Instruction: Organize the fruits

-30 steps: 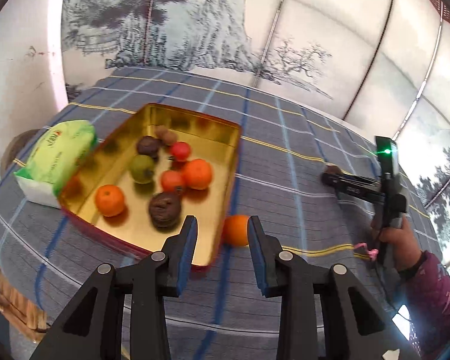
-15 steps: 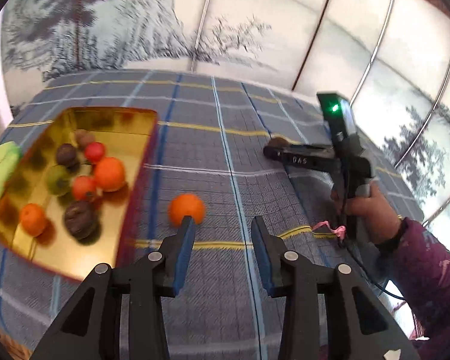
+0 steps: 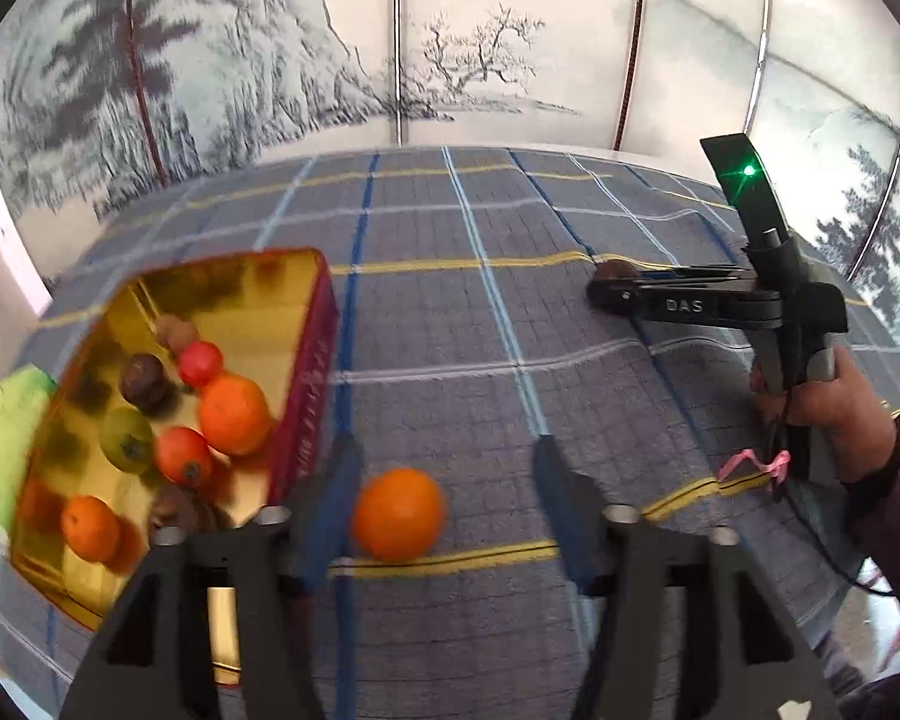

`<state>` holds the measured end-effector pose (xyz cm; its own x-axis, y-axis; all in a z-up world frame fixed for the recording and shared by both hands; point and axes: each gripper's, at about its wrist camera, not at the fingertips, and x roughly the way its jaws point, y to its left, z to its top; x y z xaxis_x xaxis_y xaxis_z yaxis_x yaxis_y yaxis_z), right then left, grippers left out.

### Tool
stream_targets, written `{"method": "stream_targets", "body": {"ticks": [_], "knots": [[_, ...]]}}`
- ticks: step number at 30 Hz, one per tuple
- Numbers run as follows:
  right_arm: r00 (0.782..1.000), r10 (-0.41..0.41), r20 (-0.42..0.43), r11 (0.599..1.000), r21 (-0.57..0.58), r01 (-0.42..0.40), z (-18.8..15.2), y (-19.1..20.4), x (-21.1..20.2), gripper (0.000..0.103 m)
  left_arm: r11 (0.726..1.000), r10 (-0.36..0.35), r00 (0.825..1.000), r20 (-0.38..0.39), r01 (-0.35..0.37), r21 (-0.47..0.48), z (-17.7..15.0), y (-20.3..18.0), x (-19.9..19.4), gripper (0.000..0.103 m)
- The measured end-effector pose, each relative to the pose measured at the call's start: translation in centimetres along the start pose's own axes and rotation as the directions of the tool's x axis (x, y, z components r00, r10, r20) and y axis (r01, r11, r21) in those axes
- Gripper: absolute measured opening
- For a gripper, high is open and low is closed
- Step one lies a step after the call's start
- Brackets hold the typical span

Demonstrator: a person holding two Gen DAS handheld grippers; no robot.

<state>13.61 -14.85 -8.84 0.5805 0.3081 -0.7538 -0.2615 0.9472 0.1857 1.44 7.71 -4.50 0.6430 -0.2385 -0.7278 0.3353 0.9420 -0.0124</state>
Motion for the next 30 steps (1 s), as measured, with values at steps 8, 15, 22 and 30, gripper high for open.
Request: {"method": "stream_targets", "body": {"ticks": [8, 15, 22, 30], "knots": [[1.0, 0.003, 0.001, 1.0, 0.002, -0.003, 0.0, -0.1, 0.0, 0.039, 0.994, -0.036, 0.999, -0.038, 0.04, 0.106, -0.3, 0.1, 0.5, 0.055], [1.0, 0.003, -0.001, 1.0, -0.002, -0.003, 0.0, 0.0, -0.1, 0.042, 0.979, -0.014, 0.994, -0.105, 0.034, 0.199, -0.5, -1.0, 2.2, 0.042], [1.0, 0.004, 0.0, 1.0, -0.002, -0.004, 0.0, 0.0, -0.1, 0.047, 0.971, -0.06, 0.981, -0.186, 0.101, 0.218, -1.9, -1.7, 3.7, 0.033], [1.0, 0.004, 0.001, 1.0, 0.002, -0.004, 0.0, 0.0, -0.1, 0.05, 0.99, -0.138, 0.984, -0.109, 0.139, 0.0, -2.7, -0.6, 2.1, 0.03]]}}
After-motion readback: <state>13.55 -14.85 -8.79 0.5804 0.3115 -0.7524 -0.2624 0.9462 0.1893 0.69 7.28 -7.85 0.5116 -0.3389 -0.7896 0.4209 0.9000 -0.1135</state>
